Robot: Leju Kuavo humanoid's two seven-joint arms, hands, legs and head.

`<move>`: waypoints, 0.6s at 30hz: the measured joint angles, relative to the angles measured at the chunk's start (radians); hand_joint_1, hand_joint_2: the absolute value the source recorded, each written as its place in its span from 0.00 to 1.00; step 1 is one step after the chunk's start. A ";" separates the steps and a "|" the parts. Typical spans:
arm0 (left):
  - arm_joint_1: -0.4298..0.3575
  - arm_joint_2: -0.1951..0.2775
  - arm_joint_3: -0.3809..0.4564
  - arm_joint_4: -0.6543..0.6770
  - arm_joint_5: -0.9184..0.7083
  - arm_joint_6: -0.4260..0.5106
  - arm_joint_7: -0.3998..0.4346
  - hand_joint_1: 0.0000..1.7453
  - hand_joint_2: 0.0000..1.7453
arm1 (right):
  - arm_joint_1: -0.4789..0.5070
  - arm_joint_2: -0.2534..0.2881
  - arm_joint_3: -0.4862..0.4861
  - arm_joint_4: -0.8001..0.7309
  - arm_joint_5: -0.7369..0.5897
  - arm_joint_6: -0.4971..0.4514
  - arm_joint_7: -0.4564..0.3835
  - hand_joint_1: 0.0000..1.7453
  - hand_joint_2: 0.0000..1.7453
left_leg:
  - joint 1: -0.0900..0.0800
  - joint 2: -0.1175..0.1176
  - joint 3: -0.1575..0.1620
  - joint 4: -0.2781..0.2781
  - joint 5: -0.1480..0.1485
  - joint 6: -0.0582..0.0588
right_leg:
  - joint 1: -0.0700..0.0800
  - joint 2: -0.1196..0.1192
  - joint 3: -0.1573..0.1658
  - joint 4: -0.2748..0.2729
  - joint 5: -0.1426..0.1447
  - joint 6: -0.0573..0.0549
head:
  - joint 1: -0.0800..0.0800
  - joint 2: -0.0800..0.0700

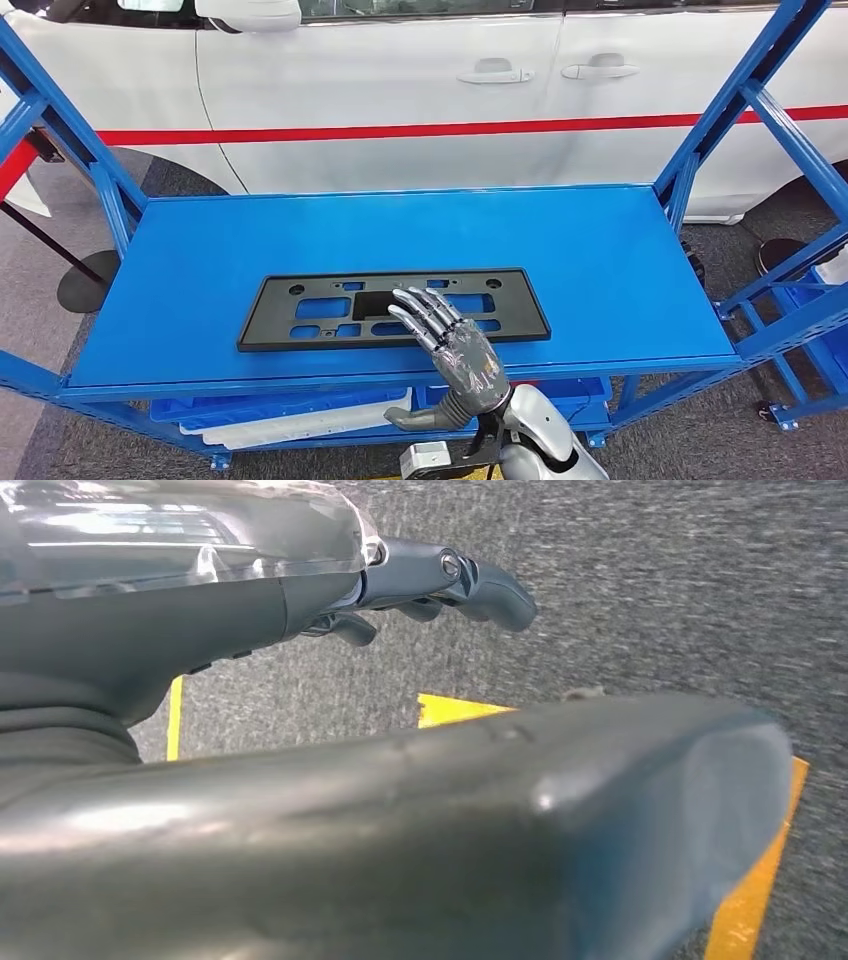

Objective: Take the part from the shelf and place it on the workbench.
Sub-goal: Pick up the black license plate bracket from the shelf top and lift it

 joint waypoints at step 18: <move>-0.008 -0.001 -0.020 0.000 -0.028 -0.005 -0.006 0.00 0.00 | -0.054 0.040 0.099 0.138 0.283 -0.131 0.151 0.00 1.00 | -0.007 0.001 -0.015 0.006 0.007 -0.022 | 0.015 0.000 0.057 -0.091 0.005 -0.029 | 0.000 0.000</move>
